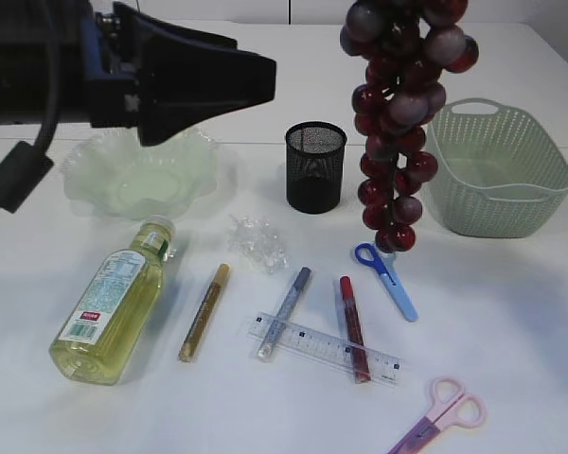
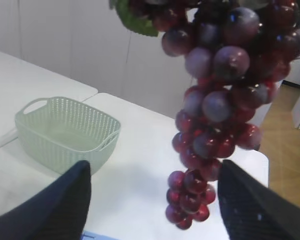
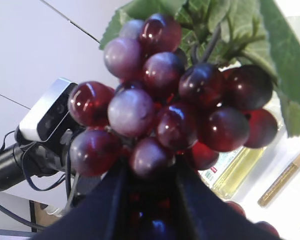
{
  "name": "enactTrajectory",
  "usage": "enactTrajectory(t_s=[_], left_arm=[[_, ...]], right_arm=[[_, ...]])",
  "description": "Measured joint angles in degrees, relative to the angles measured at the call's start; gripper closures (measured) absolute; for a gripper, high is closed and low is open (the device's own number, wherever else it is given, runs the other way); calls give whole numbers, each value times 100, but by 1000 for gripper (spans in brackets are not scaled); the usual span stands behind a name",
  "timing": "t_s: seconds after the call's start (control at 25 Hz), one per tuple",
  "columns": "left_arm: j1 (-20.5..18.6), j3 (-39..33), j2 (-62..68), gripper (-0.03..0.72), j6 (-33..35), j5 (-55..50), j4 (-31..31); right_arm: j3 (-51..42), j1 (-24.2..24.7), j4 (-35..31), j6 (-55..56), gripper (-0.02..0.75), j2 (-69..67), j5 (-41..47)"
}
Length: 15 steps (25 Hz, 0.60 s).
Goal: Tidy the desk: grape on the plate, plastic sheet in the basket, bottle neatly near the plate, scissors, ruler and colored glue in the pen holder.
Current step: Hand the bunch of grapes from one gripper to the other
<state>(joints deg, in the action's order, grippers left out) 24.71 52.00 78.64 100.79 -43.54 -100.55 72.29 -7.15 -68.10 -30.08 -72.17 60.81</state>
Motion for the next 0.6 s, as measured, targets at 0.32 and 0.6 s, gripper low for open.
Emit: enactTrajectory(t_s=[0.32, 0.6], left_arm=[[611, 665, 511, 91, 135, -82, -68], [859, 1086, 1034, 91, 135, -369, -75]], right_arm=[[0, 0, 0, -48, 529, 0, 0], [0, 0, -84, -82, 529, 0, 0]])
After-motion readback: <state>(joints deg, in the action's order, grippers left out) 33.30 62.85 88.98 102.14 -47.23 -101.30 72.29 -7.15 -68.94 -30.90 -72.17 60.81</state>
